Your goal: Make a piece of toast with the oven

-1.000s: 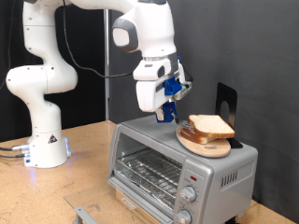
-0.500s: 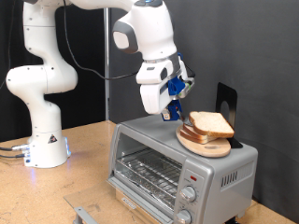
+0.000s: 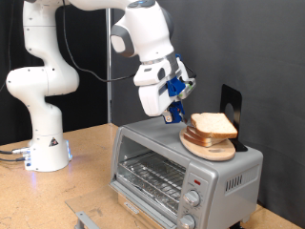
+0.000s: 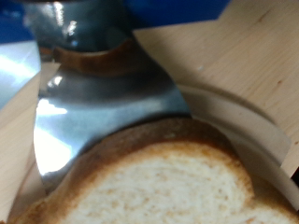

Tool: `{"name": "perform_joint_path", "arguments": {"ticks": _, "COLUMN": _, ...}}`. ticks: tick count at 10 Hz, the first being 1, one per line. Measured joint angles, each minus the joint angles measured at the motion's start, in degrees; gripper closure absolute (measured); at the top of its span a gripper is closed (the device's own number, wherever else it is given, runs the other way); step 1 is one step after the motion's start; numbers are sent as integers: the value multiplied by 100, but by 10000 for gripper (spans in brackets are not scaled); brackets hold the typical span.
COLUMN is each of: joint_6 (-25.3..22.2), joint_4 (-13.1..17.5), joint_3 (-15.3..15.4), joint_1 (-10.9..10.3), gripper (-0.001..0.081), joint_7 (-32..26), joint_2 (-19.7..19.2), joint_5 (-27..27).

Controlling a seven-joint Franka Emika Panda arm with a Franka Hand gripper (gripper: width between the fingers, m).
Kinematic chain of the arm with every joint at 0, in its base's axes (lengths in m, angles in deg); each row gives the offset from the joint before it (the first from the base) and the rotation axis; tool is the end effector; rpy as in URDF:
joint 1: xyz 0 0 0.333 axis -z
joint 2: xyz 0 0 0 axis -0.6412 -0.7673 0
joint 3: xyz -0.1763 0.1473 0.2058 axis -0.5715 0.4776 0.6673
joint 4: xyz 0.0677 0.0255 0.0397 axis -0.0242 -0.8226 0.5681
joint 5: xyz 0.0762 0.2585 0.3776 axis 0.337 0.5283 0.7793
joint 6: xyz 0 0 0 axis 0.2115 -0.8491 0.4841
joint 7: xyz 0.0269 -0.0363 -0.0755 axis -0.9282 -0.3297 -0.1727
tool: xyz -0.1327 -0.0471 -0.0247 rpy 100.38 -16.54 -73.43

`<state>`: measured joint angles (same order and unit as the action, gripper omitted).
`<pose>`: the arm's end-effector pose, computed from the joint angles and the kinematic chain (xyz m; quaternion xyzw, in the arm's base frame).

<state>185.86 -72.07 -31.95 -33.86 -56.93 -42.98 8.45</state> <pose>0.5902 0.1389 0.3594 -0.9642 0.1951 -0.0652 0.1676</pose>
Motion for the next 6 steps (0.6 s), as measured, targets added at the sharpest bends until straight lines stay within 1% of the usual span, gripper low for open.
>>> {"name": "perform_joint_path", "arguments": {"ticks": 2, "joint_6": 330, "joint_4": -201, "joint_3": -1, "joint_1": -1, "gripper": 322, "joint_7": -209, "joint_2": 148, "joint_5": 220}}
{"name": "perform_joint_path", "arguments": {"ticks": 3, "joint_6": 371, "joint_4": -265, "joint_3": -8, "joint_1": -1, "gripper": 322, "joint_7": -283, "joint_2": 226, "joint_5": 297}}
{"name": "perform_joint_path", "arguments": {"ticks": 6, "joint_6": 238, "joint_4": -457, "joint_3": -99, "joint_1": -1, "gripper": 322, "joint_7": -530, "joint_2": 525, "joint_5": 432}}
